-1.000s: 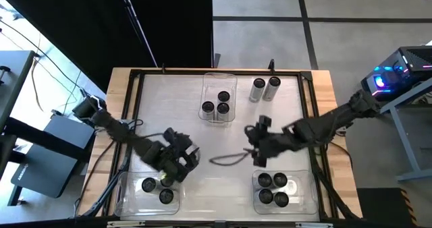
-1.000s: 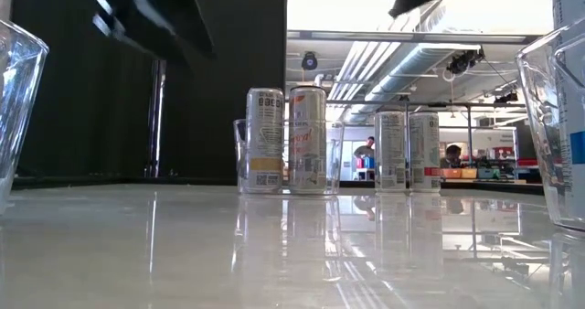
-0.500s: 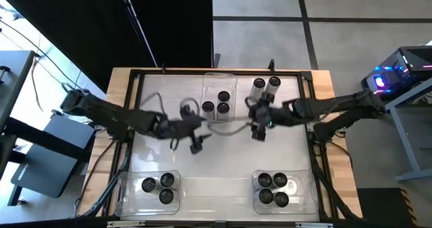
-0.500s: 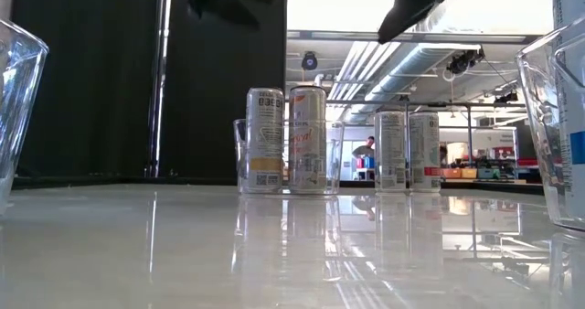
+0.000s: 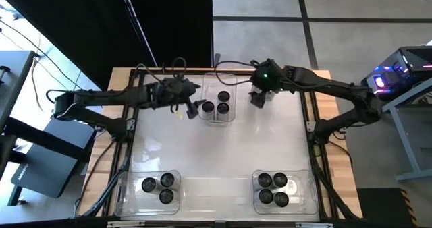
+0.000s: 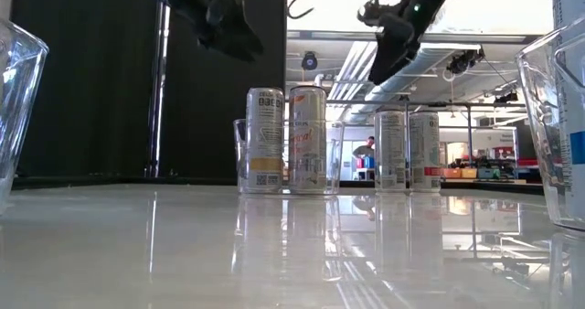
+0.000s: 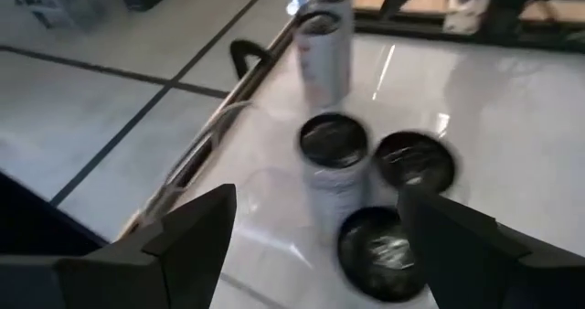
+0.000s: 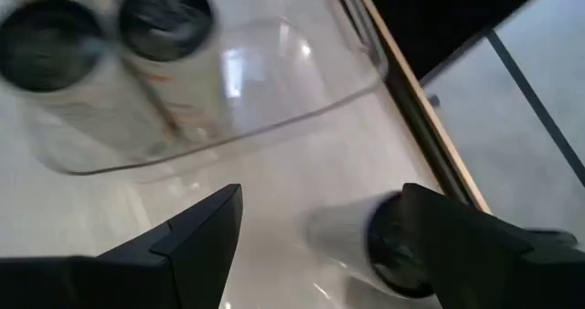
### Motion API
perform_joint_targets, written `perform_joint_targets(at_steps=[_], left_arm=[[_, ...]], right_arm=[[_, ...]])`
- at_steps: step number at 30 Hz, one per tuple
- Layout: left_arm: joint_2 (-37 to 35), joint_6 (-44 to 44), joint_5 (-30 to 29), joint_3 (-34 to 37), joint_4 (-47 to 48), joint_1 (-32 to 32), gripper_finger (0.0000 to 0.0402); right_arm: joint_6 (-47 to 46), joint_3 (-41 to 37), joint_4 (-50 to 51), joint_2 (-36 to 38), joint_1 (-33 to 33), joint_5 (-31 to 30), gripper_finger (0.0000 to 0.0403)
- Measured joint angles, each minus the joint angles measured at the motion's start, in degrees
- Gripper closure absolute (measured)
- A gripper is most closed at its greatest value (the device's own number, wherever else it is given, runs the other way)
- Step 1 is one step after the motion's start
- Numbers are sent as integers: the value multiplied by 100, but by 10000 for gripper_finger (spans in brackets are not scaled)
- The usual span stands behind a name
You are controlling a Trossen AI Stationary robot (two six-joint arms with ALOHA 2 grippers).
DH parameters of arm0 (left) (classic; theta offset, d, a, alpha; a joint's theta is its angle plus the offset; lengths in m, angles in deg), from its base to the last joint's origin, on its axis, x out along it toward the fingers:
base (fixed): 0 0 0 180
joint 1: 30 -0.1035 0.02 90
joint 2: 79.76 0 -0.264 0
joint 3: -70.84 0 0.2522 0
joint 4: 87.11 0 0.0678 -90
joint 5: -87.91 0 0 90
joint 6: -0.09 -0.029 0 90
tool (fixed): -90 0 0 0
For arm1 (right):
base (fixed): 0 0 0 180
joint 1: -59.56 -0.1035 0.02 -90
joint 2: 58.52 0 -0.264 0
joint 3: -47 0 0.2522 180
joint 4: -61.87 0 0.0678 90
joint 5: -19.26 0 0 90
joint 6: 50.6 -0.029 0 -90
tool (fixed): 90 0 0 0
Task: Sort soda cans
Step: Put the white yellow soda can into the top middle transparent bin
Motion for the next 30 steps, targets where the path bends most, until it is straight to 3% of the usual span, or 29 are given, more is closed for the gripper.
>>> perform_joint_targets(at_steps=[8, 14, 21, 30], left_arm=[[-173, -137, 389, 331, -157, -538, 101], [-393, -382, 955, 349, -296, -973, 101], [-417, -416, 1283, 349, -146, -1364, 101], [-1387, -411, 1723, 349, 386, -1678, 101]], right_arm=[[5, 0, 43, -108, 418, -34, 108], [298, 0, 51, -144, 661, 838, 108], [489, 0, 109, -282, 672, 794, 108], [438, 0, 393, -290, 670, 852, 107]])
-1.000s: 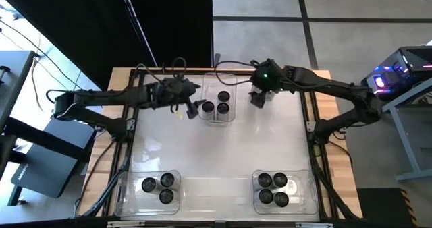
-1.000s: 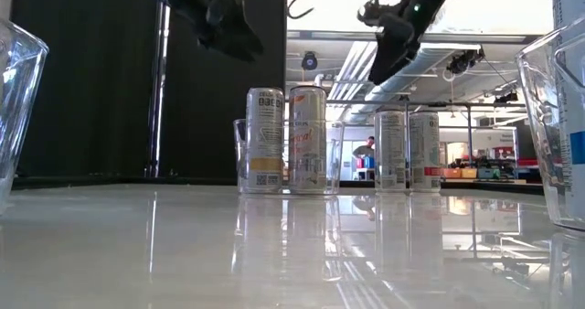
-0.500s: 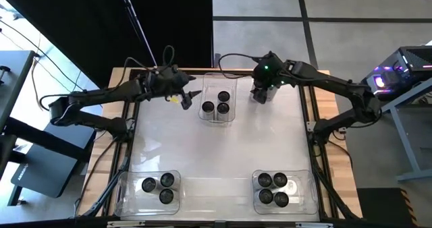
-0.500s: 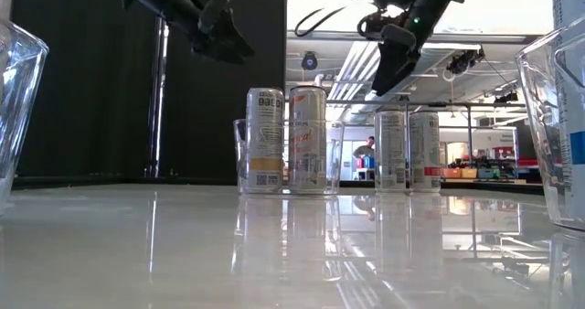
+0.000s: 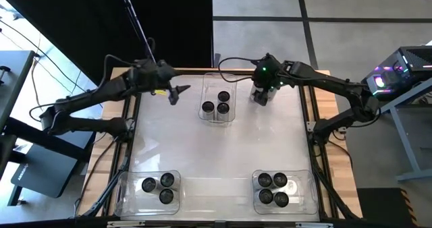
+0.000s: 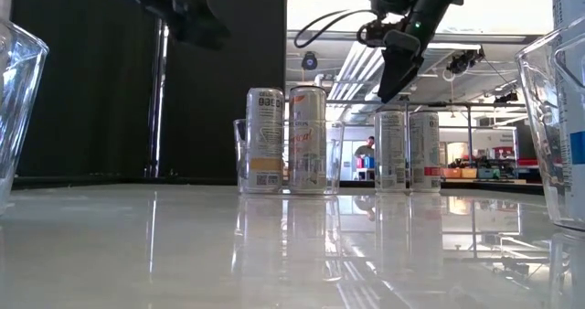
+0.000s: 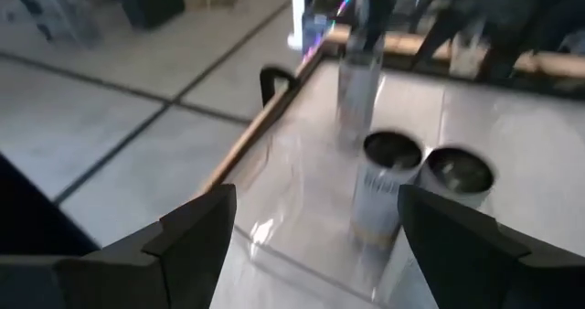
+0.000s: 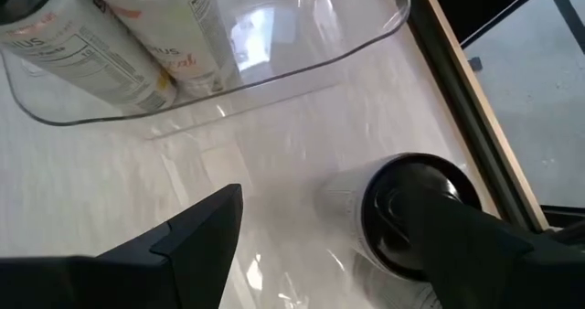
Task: Sort soda cans
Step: Put the white yellow soda can into the top middle transparent bin
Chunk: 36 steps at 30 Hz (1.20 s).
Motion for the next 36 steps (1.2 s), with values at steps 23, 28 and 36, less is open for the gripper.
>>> perform_joint_targets(at_steps=[23, 28, 36], left_arm=[[-87, -153, 41, -7, 113, 2, 101], [-88, -145, 47, -7, 119, 14, 101], [-87, -136, 58, -7, 111, 17, 101]], right_arm=[[291, 616, 382, -187, 315, -1031, 107], [598, 616, 429, -373, 320, -699, 107], [472, 614, 601, -606, 360, -621, 107]])
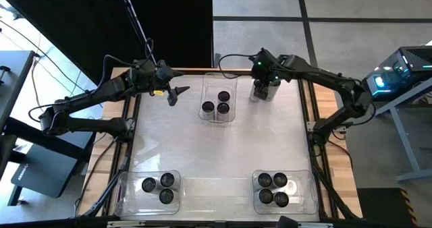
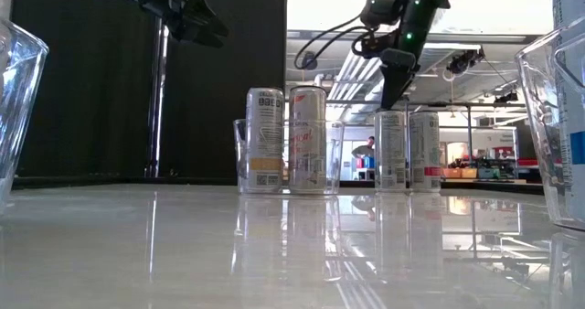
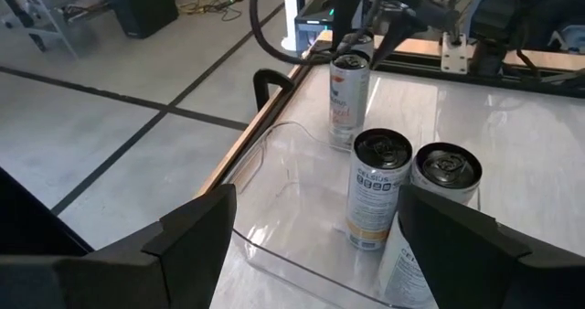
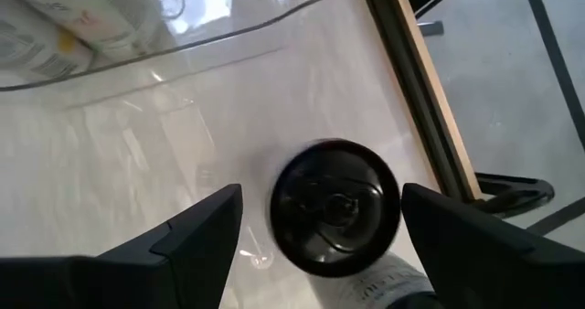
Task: Sort soda cans
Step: Put the white yellow soda can into the top middle transparent bin
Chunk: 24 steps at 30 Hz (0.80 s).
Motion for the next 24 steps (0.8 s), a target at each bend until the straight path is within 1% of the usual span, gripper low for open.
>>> perform_joint_targets(at_steps=[13, 17, 22, 24], left_arm=[[0, 2, 0, 0, -4, 0, 101], [0, 2, 0, 0, -7, 0, 101], [0, 18, 0, 0, -6, 0, 101], [0, 48, 0, 1, -4, 2, 101]], right_arm=[[-73, -4, 22, -39, 13, -9, 107], [-114, -4, 7, -41, 13, -215, 107], [-183, -4, 35, -148, 26, -21, 107], [-307, -1, 5, -238, 32, -91, 107]])
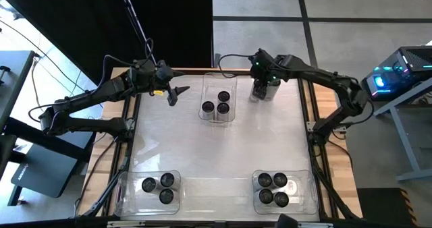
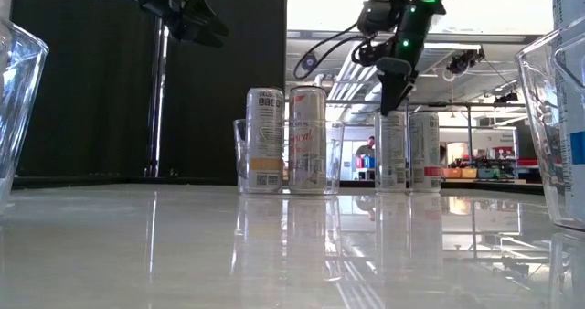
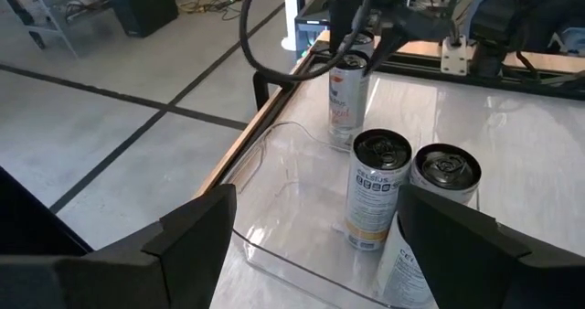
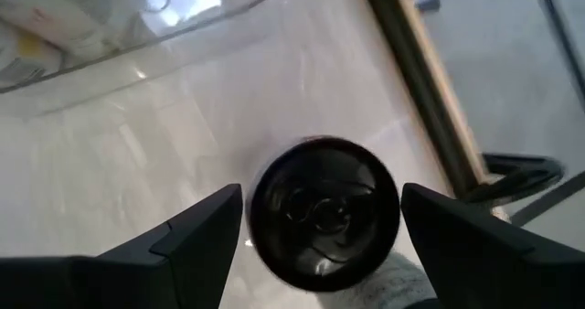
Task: Sort soda cans
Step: Put the white yellow soda can into the top middle transparent bin
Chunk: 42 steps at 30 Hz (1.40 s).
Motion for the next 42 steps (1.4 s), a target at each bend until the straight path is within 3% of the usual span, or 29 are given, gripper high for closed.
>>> perform_joint_targets(at_steps=[14, 21, 23, 29, 31, 39, 42], left_arm=[[0, 0, 164, 1, 10, 0, 101], [0, -9, 168, 1, 15, 0, 101], [0, -11, 168, 1, 27, 0, 101], [-2, -1, 167, 24, 497, -4, 101], [-15, 163, 156, 226, 118, -2, 101], [-38, 478, 127, 1143, -808, -75, 101], [-39, 635, 117, 1421, -1239, -132, 101]], right_arm=[[453, -12, 117, -610, 17, 373, 108], [584, -3, 86, -619, 17, 357, 165], [543, 110, 219, -630, 4, 310, 165], [411, 1498, 1018, -627, -281, -327, 165], [439, 2094, 1085, -627, -352, -443, 165], [147, 3817, 722, -1092, -454, -164, 165], [100, 4343, 764, -1609, -628, 440, 165]])
